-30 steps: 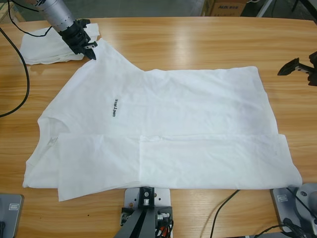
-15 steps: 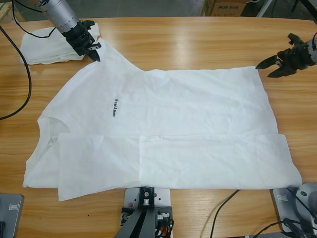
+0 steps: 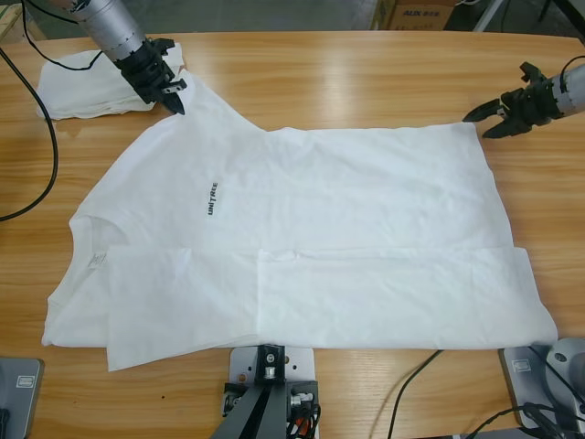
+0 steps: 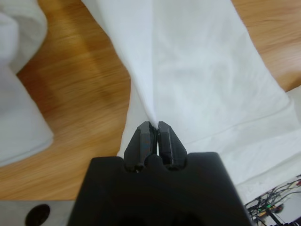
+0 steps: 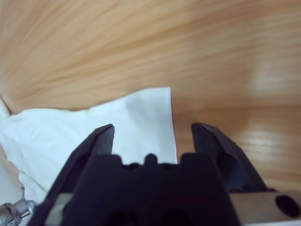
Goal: Fold clothes
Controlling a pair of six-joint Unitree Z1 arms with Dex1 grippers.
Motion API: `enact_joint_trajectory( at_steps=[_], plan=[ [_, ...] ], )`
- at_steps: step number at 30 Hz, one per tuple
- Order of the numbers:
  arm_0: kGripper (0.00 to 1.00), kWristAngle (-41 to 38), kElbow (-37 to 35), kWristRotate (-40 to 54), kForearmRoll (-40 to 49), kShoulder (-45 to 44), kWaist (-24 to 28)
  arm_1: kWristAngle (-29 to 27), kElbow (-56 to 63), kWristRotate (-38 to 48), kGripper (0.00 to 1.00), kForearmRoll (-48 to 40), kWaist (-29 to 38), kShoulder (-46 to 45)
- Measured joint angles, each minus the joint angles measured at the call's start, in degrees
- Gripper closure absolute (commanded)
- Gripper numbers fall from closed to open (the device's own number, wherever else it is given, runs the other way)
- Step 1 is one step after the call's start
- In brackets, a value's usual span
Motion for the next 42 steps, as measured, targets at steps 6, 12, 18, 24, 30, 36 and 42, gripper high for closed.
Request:
enact_joint_trajectory(
  at_steps=[6,12,18,24,30,36,42],
  plan=[
    [1.0,0.0,0.0,-0.19,0.0,0.0,-0.64,0.29,-1.82,0.38,0.437,0.0,-0.14,1.29],
    [1.0,0.0,0.0,-0.2,0.0,0.0,-0.64,1.85,-2.17,0.38,0.477,0.0,-0.26,2.25],
    [1.0,0.0,0.0,-0.2,0.0,0.0,-0.64,2.09,-2.26,0.38,0.647,0.0,-0.25,2.42],
    [1.0,0.0,0.0,-0.22,0.0,0.0,-0.64,3.62,-2.29,0.28,0.648,0.01,-0.21,3.36],
    [1.0,0.0,0.0,-0.23,0.0,0.0,-0.64,4.2,-2.29,0.23,1.0,0.01,0.48,3.55],
    [1.0,0.0,0.0,-0.23,0.05,0.0,-0.61,4.2,-2.29,-1.65,1.0,0.01,1.02,4.14],
    [1.0,0.0,0.0,-0.23,0.17,0.0,-0.56,3.8,-2.29,-4.09,1.0,0.0,1.08,4.63]
  ],
)
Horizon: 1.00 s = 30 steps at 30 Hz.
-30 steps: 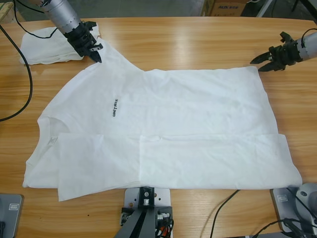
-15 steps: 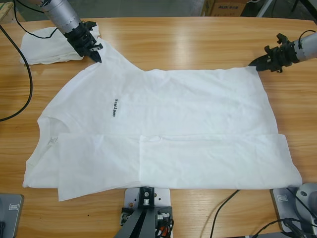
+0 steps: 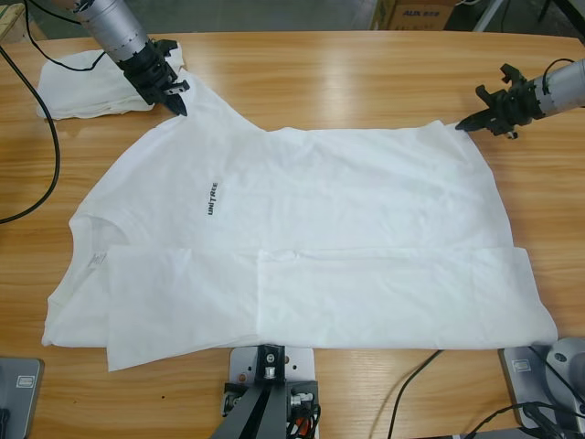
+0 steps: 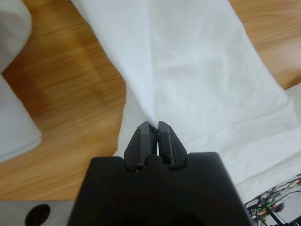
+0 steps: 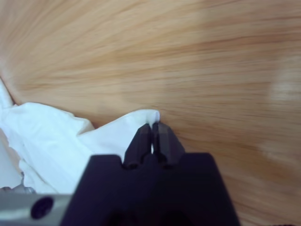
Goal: Fold clothes
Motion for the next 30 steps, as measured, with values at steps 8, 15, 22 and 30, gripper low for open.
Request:
enact_joint_trajectory(
  at_steps=[8,15,22,30],
  plan=[
    [1.0,-0.01,0.0,0.0,0.01,-0.28,0.2,-0.79,0.05,-0.62,1.0,-0.37,0.17,-1.47],
    [1.0,-4.0,0.42,-0.42,2.33,-2.0,1.17,0.53,0.08,0.75,1.0,4.36,0.19,-7.07],
    [1.0,-5.7,7.27,2.48,2.94,-3.59,1.49,0.11,1.6,0.75,1.0,10.41,0.2,-10.48],
    [1.0,-6.06,13.5,4.59,2.97,-6.65,2.06,-0.13,3.7,0.75,1.0,15.44,0.21,-15.19]
  ],
)
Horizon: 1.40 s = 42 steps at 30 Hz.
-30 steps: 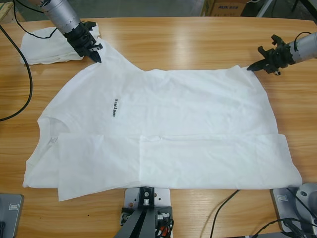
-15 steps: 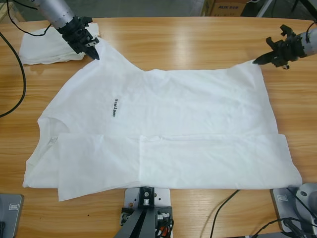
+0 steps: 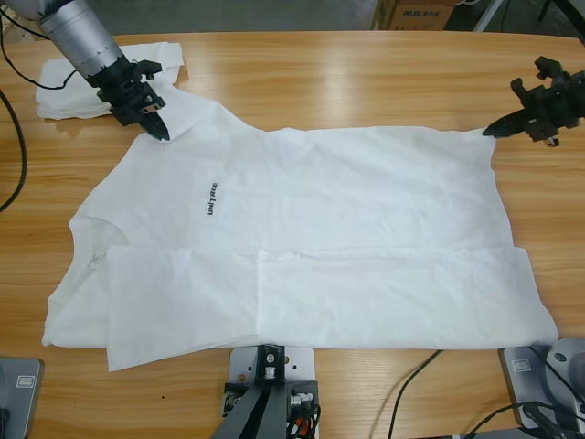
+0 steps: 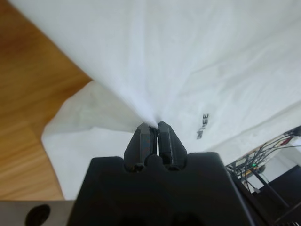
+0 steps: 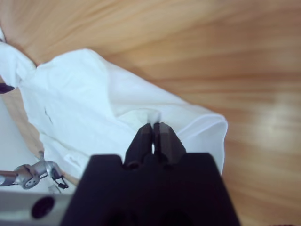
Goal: Fold clothes
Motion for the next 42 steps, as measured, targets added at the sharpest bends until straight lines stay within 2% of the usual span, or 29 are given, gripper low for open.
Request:
enact_joint_trajectory(
  at_steps=[3,6,12,15,22,26,33,37,42],
  plan=[
    [1.0,-0.72,2.3,0.39,0.0,-2.2,0.26,-1.34,0.59,0.0,1.0,2.73,0.0,-2.33],
    [1.0,-5.91,6.17,2.47,0.0,-4.01,0.36,-3.92,2.67,0.0,1.0,3.61,0.0,-4.71],
    [1.0,-10.9,19.52,7.4,-1.61,-6.45,0.37,-5.26,6.36,0.04,1.0,4.35,0.41,-7.81],
    [1.0,-11.4,23.88,8.02,-2.93,-8.67,0.38,-6.43,6.66,0.78,1.0,6.04,0.58,-9.61],
    [1.0,-11.6,28.68,9.08,-3.73,-13.59,1.1,-7.82,7.2,3.25,1.0,13.65,1.13,-13.48],
    [1.0,-11.75,32.96,10.52,-3.79,-15.79,1.4,-7.83,7.2,5.93,1.0,18.0,3.91,-14.08],
    [1.0,-12.21,40.82,11.94,-4.43,-19.27,1.5,-7.93,11.05,14.49,1.0,19.05,8.82,-19.56],
    [1.0,-12.21,42.76,11.99,-4.46,-20.5,1.77,-10.48,12.3,17.89,1.0,20.0,9.2,-24.09],
    [1.0,-12.18,44.99,12.05,-4.46,-22.86,2.16,-14.59,12.3,21.12,1.0,21.2,9.08,-25.25]
  ],
)
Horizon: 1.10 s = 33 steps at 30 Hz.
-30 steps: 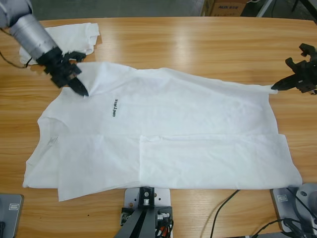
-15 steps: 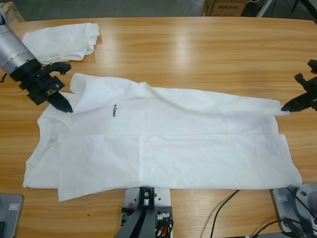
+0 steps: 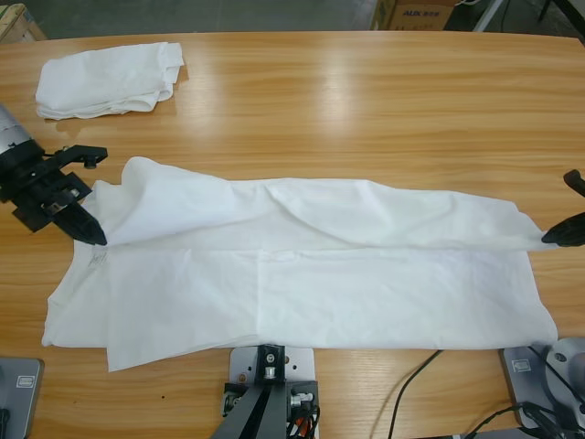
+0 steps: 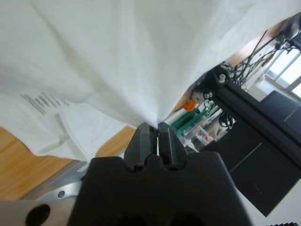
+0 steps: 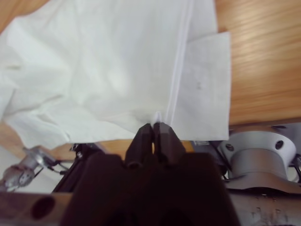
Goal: Fold clothes
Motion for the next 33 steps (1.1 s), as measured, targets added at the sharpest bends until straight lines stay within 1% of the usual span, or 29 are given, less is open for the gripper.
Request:
enact_joint_trajectory(
  at_steps=[2,7,11,15,31,32,33],
  plan=[
    [1.0,0.02,0.74,0.14,0.0,-0.55,0.34,-1.56,0.0,0.83,1.0,-0.03,-1.04,-0.38],
    [1.0,0.03,2.08,0.71,0.0,-1.31,1.07,-2.4,0.2,1.22,1.0,-4.15,-3.58,-2.52],
    [1.0,0.03,3.61,1.08,0.0,-1.72,1.27,-6.85,0.15,0.57,1.0,-4.88,-4.73,-3.09],
    [1.0,-0.27,4.25,1.45,0.37,-2.31,1.27,-9.27,-0.44,0.49,1.0,-4.48,-5.38,-3.09],
    [1.0,-2.15,4.5,2.02,1.37,-3.56,1.22,-8.22,-1.1,1.28,1.0,-2.19,-5.69,-2.15],
    [1.0,-2.15,4.5,2.02,1.37,-3.56,1.26,-7.99,-1.0,1.41,0.476,-2.19,-5.69,-2.15],
    [1.0,-2.15,4.5,2.02,1.37,-3.56,1.27,-7.81,-0.87,1.74,0.121,-2.19,-5.69,-2.15]
  ],
)
